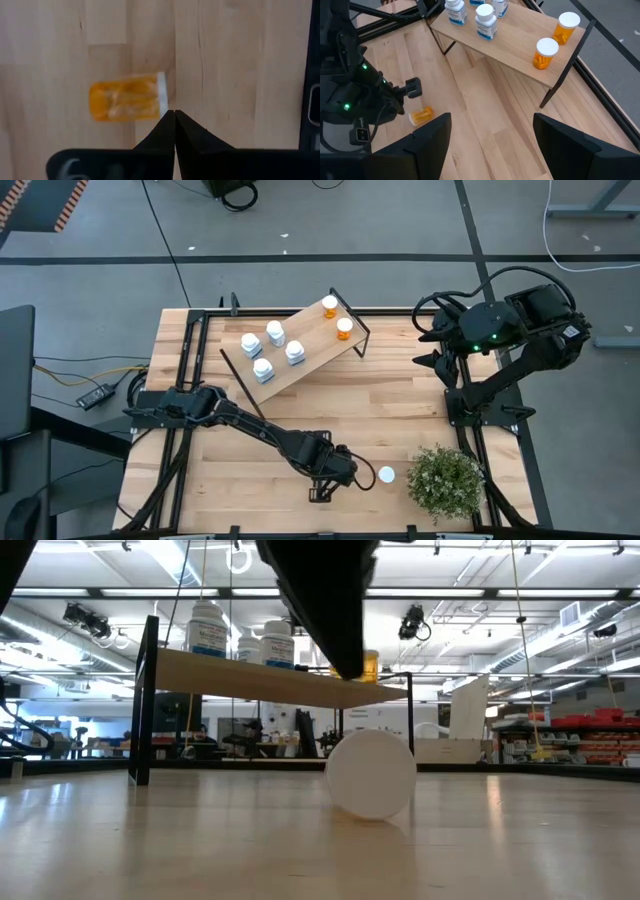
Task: Pick and place medicine bottles onto shelf by color
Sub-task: Put the orange pill bottle on the shelf
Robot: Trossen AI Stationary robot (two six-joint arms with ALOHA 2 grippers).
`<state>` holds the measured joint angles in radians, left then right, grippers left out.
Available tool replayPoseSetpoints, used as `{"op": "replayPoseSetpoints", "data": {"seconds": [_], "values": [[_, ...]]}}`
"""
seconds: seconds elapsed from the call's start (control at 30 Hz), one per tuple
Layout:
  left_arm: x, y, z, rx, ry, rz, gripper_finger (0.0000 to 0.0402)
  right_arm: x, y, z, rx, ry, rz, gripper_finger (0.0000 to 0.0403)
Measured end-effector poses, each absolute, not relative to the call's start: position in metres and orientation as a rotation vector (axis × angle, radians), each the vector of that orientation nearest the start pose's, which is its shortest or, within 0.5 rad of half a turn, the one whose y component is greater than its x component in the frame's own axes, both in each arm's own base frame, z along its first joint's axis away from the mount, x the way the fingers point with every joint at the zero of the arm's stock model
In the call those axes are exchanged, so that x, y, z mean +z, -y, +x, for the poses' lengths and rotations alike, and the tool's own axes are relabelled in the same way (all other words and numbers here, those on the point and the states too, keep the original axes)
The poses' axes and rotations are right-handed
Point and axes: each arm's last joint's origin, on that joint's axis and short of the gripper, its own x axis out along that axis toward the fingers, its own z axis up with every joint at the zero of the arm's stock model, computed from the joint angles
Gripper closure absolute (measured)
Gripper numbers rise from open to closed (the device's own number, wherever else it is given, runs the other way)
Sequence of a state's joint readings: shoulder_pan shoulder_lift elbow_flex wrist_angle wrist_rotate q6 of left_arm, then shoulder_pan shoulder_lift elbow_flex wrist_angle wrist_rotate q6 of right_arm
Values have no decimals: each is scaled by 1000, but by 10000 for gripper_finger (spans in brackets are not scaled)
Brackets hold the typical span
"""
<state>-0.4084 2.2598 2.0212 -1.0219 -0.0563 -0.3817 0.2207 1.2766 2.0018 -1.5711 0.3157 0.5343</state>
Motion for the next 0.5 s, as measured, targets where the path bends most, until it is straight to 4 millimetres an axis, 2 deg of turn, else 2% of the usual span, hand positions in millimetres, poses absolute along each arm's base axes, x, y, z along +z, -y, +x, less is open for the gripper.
{"op": "replayPoseSetpoints", "data": {"seconds": [0.17, 0.33, 0.4, 0.5], "values": [[220, 182, 429, -40, -1270, -20, 386, 492, -24, 149, -301, -765, 280, 114], [219, 184, 429, -53, -1261, 4, 332, 492, -24, 148, -301, -765, 280, 114], [219, 186, 428, -115, -1254, 89, 301, 492, -24, 149, -297, -767, 277, 114], [219, 192, 424, -302, -1242, 362, 251, 492, -25, 149, -288, -770, 274, 114]]}}
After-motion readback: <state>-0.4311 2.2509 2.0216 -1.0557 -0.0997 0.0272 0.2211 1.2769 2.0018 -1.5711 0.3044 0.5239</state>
